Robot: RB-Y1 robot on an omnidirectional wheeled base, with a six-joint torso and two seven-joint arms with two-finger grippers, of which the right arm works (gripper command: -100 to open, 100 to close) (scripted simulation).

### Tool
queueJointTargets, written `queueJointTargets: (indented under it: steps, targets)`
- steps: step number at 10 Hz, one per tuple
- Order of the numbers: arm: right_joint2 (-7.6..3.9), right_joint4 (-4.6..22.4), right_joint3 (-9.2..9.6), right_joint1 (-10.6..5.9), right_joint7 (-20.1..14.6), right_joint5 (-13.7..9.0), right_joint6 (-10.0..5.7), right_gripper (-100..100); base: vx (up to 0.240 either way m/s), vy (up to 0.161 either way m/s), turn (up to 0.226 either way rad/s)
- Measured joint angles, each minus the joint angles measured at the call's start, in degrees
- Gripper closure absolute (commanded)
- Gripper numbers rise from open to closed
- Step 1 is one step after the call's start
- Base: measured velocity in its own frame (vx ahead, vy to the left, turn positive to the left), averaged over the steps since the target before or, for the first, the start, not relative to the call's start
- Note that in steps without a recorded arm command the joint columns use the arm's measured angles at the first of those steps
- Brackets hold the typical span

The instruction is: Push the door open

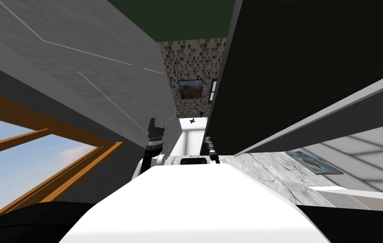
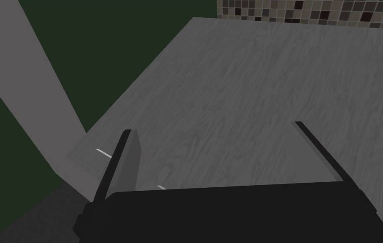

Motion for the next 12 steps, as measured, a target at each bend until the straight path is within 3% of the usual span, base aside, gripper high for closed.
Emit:
queueJointTargets:
  steps: [2, 7, 8, 10, 11, 12]
  targets:
    - [-0.19, 1.06, -0.62, -0.6, 0.28, -0.29, -0.39, 100, 0.211, 0.03, -0.035]
    - [-1.0, 0.73, -3.14, -1.42, 1.13, -1.42, -0.03, 100, 0.193, 0.044, -0.052]
    - [-1.23, 1.66, -3.84, -2.2, 1.25, -1.74, -0.28, 100, 0.15, 0.07, -0.047]
    - [-1.6, 0.5, -4.83, -1.47, 1.34, -2.21, 0.26, 100, 0.14, 0.036, -0.099]
    - [-1.95, 2.28, -5.93, -2.53, 1.49, -2.69, -0.46, 100, 0.177, 0.036, -0.098]
    - [-2.32, 2.17, -6.88, -2.52, 1.55, -3.12, -0.58, -100, -0.017, 0.07, -0.056]
